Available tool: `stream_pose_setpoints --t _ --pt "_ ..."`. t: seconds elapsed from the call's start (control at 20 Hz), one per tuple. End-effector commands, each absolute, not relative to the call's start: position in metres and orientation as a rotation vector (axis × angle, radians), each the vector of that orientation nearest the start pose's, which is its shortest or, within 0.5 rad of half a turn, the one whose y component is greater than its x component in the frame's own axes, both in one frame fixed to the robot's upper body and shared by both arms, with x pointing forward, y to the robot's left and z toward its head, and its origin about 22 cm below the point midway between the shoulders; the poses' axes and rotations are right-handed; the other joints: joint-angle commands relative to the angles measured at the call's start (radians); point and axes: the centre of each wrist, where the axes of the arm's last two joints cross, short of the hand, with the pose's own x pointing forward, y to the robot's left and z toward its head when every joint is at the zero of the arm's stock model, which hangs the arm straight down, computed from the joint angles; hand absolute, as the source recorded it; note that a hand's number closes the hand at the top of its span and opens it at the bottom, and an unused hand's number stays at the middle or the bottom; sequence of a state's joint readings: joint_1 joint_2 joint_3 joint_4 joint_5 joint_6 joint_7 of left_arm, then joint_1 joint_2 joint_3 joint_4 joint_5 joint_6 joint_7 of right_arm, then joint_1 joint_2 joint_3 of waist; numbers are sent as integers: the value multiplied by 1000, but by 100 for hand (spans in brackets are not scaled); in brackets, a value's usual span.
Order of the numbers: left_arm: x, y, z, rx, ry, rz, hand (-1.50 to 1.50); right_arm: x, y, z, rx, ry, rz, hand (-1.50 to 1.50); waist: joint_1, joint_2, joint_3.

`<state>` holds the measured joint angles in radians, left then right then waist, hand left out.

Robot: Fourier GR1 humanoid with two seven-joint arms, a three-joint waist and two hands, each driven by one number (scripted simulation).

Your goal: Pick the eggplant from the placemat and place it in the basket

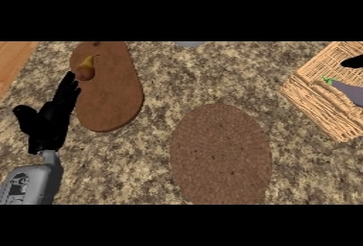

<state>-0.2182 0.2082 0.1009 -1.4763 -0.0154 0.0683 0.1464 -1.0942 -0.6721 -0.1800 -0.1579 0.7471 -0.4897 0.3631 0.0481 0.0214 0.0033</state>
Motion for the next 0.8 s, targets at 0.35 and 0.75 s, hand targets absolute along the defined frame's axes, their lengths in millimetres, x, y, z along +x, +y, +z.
stream_pose_setpoints --t 0.35,0.75 --pt "280 294 27 293 -1501 -27 0 398 -451 150 -1256 -1063 -327 -150 -51 -22 -3" --pt "271 303 47 309 -1498 -18 0 339 -511 137 -1165 -1150 -336 -150 -64 -30 -4"
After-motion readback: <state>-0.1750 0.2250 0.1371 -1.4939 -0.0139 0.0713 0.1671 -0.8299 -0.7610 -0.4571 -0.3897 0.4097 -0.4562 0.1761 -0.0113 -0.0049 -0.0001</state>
